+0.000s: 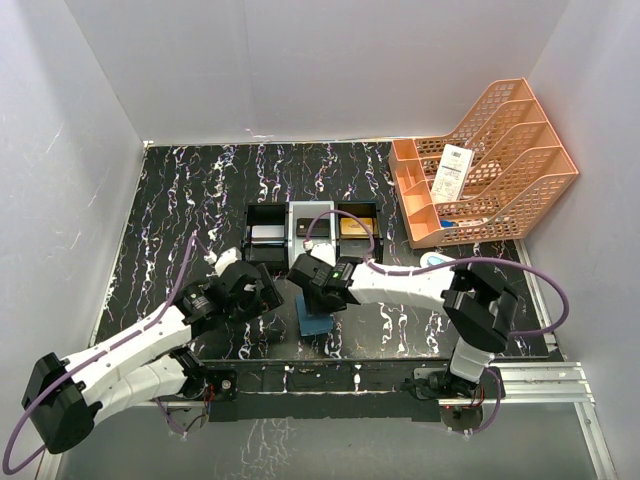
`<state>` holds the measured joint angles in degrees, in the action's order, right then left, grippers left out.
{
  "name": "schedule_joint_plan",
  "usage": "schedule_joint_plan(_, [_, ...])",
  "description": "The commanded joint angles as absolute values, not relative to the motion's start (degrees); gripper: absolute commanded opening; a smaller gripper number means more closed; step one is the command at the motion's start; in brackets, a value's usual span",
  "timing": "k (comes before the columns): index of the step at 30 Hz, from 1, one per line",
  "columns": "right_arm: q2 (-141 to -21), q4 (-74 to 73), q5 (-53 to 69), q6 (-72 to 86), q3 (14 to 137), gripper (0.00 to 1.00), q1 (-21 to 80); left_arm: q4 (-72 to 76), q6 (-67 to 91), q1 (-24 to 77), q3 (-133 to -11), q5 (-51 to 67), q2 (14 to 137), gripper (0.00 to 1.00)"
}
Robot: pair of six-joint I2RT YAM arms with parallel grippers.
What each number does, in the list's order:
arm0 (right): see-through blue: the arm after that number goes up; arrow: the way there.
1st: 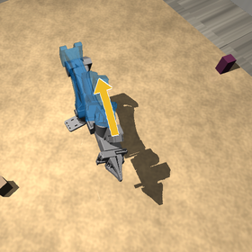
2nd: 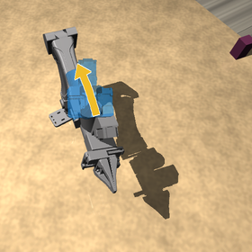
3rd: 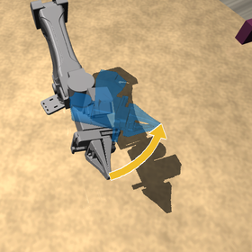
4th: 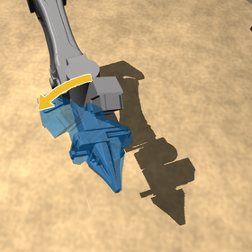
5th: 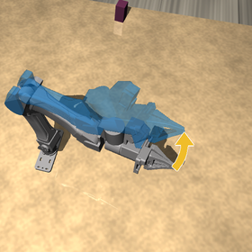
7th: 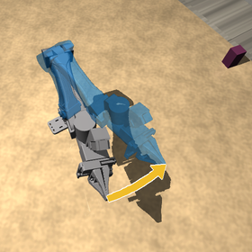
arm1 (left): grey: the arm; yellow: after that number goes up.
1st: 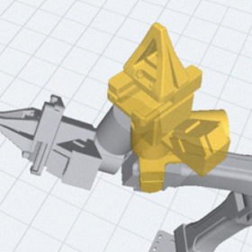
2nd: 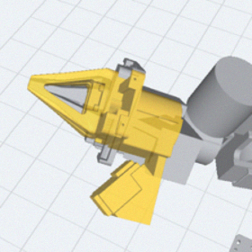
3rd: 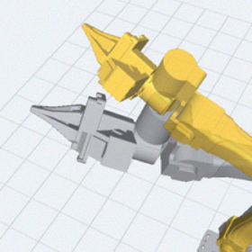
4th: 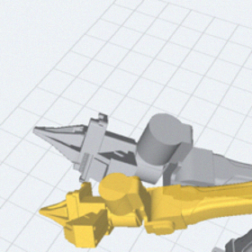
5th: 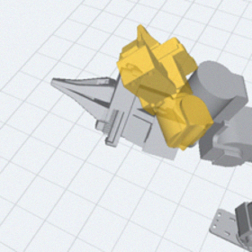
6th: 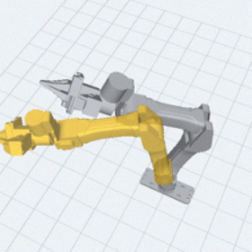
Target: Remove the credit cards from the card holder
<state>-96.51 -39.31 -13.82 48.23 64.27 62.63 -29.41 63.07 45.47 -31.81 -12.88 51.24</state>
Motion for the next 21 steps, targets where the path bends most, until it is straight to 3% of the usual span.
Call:
schedule_joint_plan(1, [-98.1, -39.7, -15.6, 46.7, 68.6, 0.4, 63.0, -28.2, 61.4, 45.1, -32.6, -11.0, 52.4, 0.99])
schedule_joint_plan(8, [-101.2, -41.2, -17.0, 47.0, 70.1, 0.38, 63.0, -28.8, 62.1, 45.1, -32.7, -11.1, 53.6, 0.99])
schedule_joint_plan(21, [-101.9, -39.0, -16.6, 48.5, 64.8, 0.19, 62.9, -23.0, 58.3, 45.1, -32.2, -4.2, 58.5, 0.98])
